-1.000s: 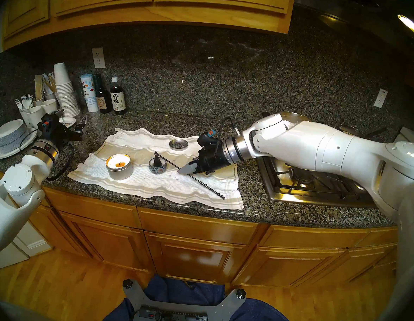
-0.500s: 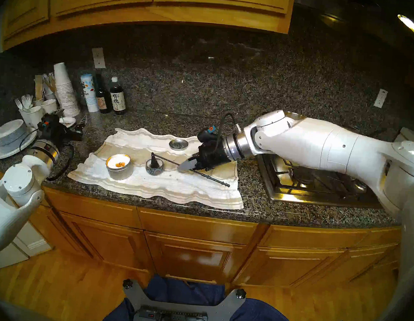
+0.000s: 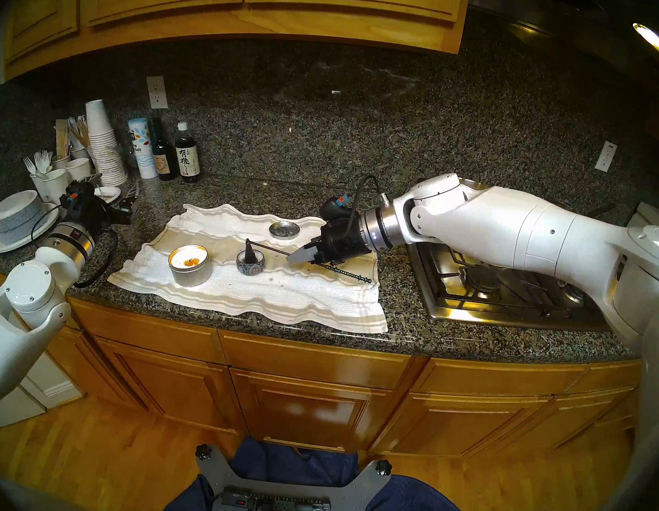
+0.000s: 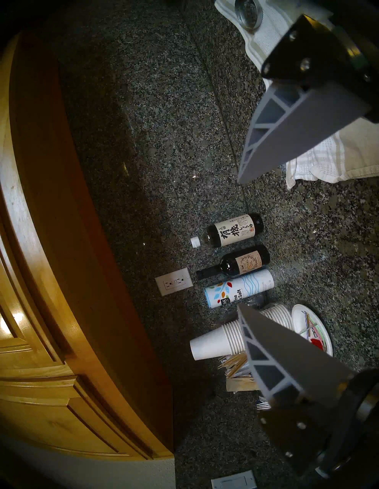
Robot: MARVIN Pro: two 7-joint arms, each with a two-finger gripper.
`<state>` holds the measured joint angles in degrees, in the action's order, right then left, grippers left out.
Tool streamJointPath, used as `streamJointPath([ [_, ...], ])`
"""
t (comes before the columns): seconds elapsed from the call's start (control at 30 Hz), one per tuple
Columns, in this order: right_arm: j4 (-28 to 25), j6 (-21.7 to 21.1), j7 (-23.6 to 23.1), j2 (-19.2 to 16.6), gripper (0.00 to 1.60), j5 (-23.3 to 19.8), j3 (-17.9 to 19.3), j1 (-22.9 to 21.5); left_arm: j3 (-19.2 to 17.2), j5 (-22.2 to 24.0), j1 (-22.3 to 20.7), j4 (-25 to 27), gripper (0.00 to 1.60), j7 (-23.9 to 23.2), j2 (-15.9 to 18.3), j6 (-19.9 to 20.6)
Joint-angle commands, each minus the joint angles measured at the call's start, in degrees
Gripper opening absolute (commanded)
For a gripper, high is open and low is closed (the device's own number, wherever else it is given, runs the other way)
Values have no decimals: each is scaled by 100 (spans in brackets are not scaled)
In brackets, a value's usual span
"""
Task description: Put out candle flame
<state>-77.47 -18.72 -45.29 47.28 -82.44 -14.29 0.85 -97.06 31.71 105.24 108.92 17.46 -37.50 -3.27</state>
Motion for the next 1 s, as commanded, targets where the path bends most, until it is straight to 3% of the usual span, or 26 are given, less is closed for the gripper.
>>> streamJointPath([
  [0.0, -64, 145, 5, -77, 0, -67, 261, -255, -125, -9, -129, 113, 160, -7, 52, -95],
  [0.67, -345, 227, 158, -266, 0, -116, 401, -351, -119, -3, -128, 113, 160, 3, 62, -95],
  [0.97, -236, 235, 190, -207, 0, -157, 342, -213, -122, 0, -125, 113, 160, 0, 66, -108],
])
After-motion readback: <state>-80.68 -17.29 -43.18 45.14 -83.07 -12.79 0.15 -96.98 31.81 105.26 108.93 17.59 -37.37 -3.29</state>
